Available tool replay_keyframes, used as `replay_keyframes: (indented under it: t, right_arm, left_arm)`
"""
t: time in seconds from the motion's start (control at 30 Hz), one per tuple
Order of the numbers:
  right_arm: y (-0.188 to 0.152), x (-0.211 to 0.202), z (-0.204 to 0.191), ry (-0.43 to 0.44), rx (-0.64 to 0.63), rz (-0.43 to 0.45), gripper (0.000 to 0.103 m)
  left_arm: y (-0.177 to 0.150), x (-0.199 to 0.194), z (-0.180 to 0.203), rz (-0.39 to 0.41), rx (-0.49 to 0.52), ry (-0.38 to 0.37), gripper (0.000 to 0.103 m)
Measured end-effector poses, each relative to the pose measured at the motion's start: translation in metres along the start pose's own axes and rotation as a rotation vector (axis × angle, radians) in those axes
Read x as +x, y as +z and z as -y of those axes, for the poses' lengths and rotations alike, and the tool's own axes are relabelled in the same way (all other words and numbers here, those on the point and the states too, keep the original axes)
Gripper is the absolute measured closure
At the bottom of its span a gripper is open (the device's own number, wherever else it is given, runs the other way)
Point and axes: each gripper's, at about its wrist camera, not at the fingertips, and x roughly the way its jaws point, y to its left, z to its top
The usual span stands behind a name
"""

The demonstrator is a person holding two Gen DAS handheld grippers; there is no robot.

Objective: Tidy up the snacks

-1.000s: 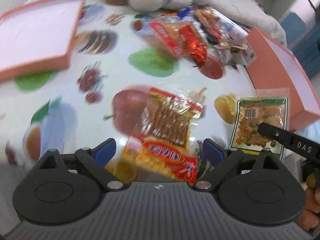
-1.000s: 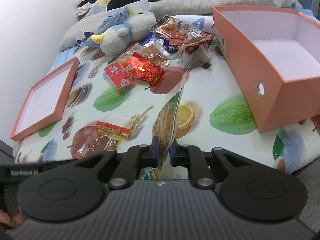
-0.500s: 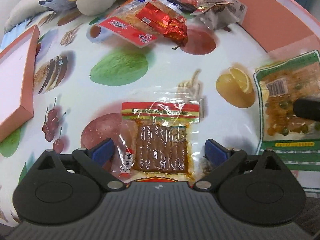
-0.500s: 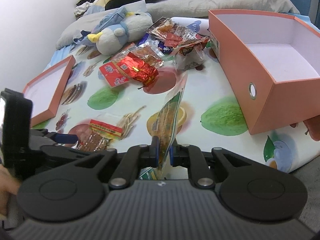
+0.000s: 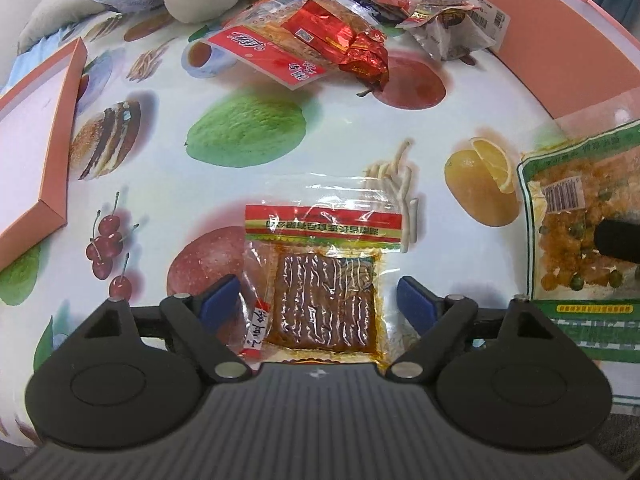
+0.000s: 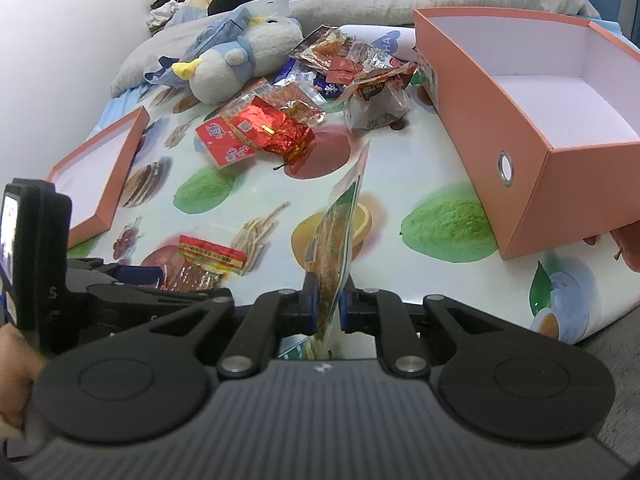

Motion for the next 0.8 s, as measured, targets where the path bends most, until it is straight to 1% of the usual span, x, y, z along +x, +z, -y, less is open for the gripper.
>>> replay_keyframes:
  t: [0.03, 0.13, 0.3, 0.33, 0.37, 0.4, 0.43, 0.5, 0.6, 0.67, 0.73, 0.8]
  right_arm:
    - [0.000, 0.000, -0.001, -0.001, -0.004, -0.001, 0.090]
    - [0.001, 0.001, -0.002, -0.001, -0.013, -0.001, 0.090]
    - [0.002, 0.000, -0.005, -0.003, -0.035, 0.011, 0.090]
    - [0.002, -0.001, -0.005, -0.005, -0.042, 0.015, 0.090]
    - [0.003, -0.001, -0.006, -0.005, -0.047, 0.018, 0.090]
    - [0.004, -0.002, -0.006, -0.005, -0.054, 0.022, 0.091]
    - [0.004, -0.003, -0.006, -0.006, -0.058, 0.026, 0.091]
    - [0.006, -0.004, -0.007, -0.008, -0.064, 0.034, 0.091]
    - [0.008, -0.005, -0.005, -0.008, -0.063, 0.041, 0.091]
    - [0.008, -0.006, -0.004, -0.010, -0.063, 0.042, 0.091]
    - [0.008, -0.004, -0.002, -0.005, -0.059, 0.036, 0.091]
    - [0.007, -0.004, 0.000, 0.017, -0.049, 0.046, 0.091]
  left_arm:
    - [0.000, 0.000, 0.001, 0.002, 0.006, -0.002, 0.020]
    - [0.001, -0.002, 0.004, 0.005, 0.019, -0.005, 0.026]
    - [0.003, -0.006, 0.003, 0.018, -0.010, -0.019, 0.036]
    - [0.004, -0.008, 0.001, 0.025, -0.023, -0.024, 0.043]
    - [0.005, -0.010, -0.001, 0.032, -0.037, -0.024, 0.055]
    - [0.008, -0.013, -0.004, 0.032, -0.053, -0.020, 0.073]
    - [0.010, -0.014, -0.008, 0.031, -0.072, -0.027, 0.078]
    - [0.013, -0.014, -0.015, 0.022, -0.104, -0.049, 0.084]
    - [0.014, -0.015, -0.021, 0.031, -0.141, -0.081, 0.084]
    - [0.014, -0.015, -0.025, 0.028, -0.160, -0.119, 0.084]
    - [0.013, -0.014, -0.034, 0.024, -0.211, -0.166, 0.084]
    - [0.012, -0.015, -0.046, 0.021, -0.284, -0.213, 0.084]
